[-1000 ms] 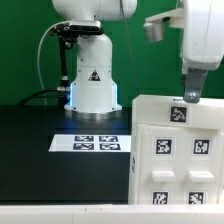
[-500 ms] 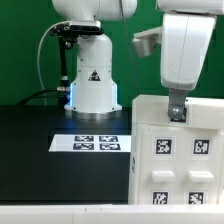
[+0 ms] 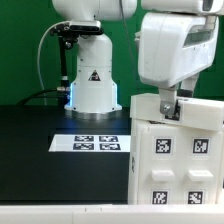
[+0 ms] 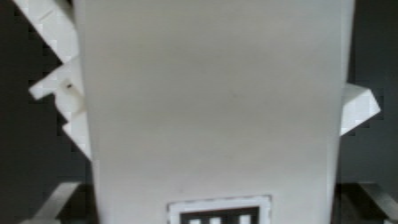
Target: Assemble cabinet
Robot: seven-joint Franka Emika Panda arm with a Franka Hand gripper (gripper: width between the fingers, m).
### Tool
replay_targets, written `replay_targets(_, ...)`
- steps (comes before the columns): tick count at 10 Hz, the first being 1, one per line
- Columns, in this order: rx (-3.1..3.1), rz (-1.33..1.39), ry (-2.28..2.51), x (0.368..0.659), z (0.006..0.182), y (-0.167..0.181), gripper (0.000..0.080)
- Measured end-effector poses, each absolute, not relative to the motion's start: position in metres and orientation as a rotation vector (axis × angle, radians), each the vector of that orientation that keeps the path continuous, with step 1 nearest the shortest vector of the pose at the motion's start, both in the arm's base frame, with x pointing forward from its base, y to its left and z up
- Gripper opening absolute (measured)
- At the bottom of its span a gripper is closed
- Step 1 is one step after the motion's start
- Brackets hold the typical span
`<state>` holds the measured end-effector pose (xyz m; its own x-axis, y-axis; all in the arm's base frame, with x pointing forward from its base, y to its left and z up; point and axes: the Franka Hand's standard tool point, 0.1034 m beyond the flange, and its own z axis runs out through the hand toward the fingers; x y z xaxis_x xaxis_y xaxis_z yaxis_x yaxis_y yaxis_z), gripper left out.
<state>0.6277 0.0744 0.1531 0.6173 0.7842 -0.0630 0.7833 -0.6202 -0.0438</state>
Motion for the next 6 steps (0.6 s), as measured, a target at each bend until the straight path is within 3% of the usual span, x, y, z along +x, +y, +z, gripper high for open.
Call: replay_targets(6,-3.043,0.088,-0.181,0.6277,0.1529,0.0711,0.0553)
